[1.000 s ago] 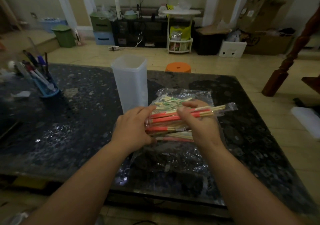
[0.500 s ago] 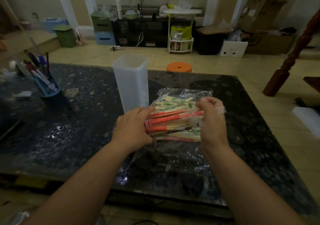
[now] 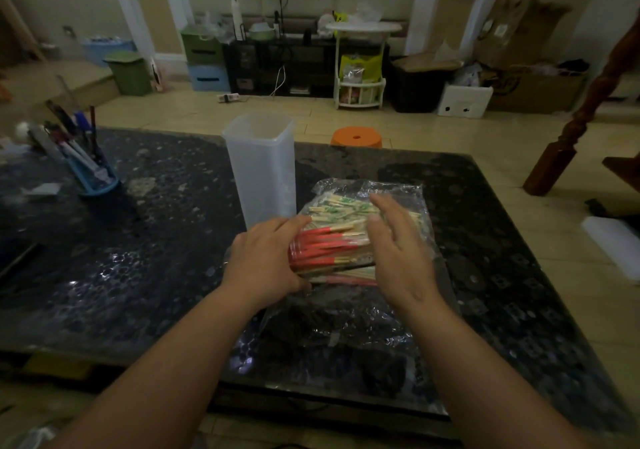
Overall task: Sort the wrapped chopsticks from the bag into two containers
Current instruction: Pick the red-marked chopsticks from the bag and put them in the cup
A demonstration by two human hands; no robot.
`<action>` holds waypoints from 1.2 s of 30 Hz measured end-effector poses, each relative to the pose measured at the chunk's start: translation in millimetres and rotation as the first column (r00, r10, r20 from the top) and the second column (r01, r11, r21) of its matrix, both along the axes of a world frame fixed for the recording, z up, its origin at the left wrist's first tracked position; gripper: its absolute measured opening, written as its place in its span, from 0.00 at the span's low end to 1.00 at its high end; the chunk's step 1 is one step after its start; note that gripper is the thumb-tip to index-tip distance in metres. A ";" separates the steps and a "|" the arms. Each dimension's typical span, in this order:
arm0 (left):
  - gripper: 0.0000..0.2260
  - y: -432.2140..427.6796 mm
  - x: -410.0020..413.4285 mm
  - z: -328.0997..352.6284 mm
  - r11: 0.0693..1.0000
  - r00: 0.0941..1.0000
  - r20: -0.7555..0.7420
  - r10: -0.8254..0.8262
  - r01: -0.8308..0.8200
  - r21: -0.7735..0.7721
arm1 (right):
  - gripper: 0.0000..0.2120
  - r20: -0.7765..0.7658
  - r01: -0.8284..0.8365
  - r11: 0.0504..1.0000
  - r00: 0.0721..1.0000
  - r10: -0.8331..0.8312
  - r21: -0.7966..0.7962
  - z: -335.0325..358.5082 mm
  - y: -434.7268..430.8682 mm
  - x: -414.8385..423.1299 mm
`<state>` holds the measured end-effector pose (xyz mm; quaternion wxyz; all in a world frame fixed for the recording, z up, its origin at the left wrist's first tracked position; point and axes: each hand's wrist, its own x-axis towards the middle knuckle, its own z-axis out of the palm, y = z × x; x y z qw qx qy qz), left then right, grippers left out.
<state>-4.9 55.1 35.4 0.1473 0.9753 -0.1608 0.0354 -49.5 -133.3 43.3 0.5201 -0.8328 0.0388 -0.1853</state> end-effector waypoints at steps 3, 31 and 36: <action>0.48 0.6 0.7 -1.9 1.000 1.000 -0.005 -0.011 0.011 0.000 | 0.16 -0.079 -0.030 0.997 0.997 0.023 -0.076 -4.2 -2.3 2.1; 0.47 6.7 1.7 3.9 0.988 0.992 -0.040 0.116 -0.119 -0.101 | 0.07 -0.577 -0.404 0.913 0.732 0.362 0.060 -3.2 -13.0 -5.1; 0.47 6.6 2.2 4.0 0.987 0.991 -0.046 0.125 -0.129 -0.094 | 0.12 -0.779 -0.623 0.766 0.556 0.292 -0.157 -17.0 -9.2 -3.6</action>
